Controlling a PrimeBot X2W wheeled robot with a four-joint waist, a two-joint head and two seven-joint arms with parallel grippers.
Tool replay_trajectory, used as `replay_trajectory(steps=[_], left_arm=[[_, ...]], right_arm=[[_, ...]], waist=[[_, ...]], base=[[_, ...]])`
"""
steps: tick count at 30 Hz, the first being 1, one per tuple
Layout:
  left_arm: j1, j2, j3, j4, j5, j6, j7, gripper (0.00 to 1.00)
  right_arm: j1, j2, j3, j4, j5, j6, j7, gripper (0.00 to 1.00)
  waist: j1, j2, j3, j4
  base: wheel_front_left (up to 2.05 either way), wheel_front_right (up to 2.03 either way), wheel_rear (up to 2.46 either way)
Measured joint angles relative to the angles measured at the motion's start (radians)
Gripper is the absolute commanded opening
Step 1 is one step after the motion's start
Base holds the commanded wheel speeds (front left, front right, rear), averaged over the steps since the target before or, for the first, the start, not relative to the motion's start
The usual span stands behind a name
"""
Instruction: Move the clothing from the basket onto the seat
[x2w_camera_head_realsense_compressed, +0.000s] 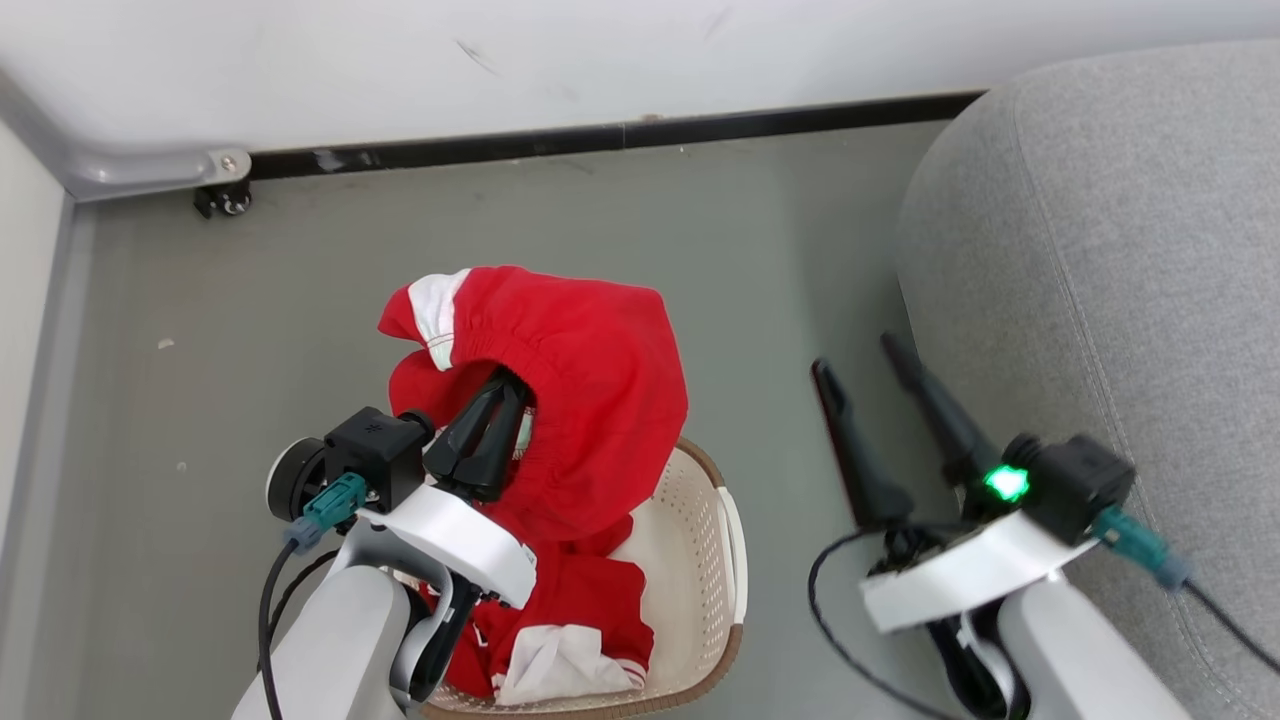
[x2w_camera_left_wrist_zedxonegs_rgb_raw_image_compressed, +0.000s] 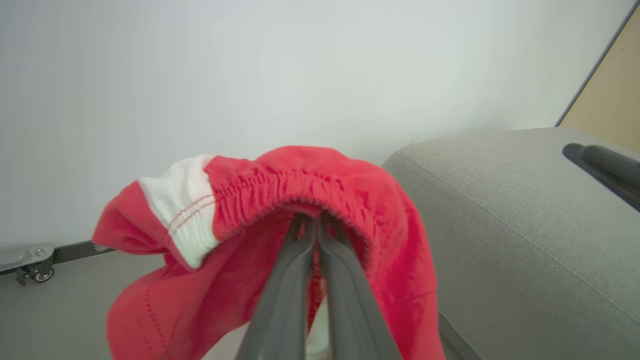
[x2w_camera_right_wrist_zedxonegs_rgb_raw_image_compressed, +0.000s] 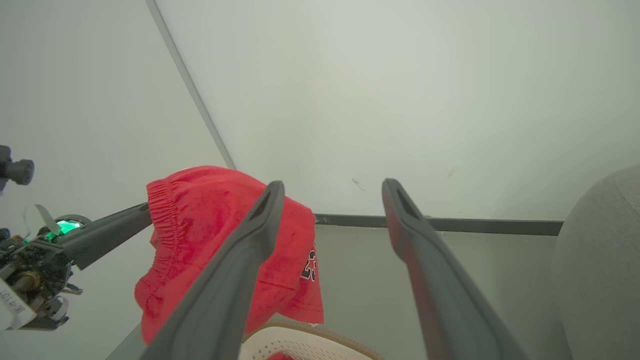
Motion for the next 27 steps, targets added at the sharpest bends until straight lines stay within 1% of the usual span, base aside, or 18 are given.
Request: replay_trajectory(steps=[15, 27], left_arm=[[0.030, 0.000, -0.023, -0.046, -0.022, 0.000, 0.000, 0.00], [0.060, 0.005, -0.051, -0.070, -0.030, 0.000, 0.000, 0.00]], right_arm=[[0.081, -0.026, 0.160, 0.005, 0.022, 0.000, 0.000, 1.00], [0.100, -0.048, 0.209, 0.005, 0.042, 0.000, 0.000, 1.00]], waist=[[0.0000, 0.0000, -0.078, 0.030], [0.0000, 0.0000, -0.126, 0.045]], base=[[0.00, 0.00, 0.00], [0.00, 0.00, 0.00]])
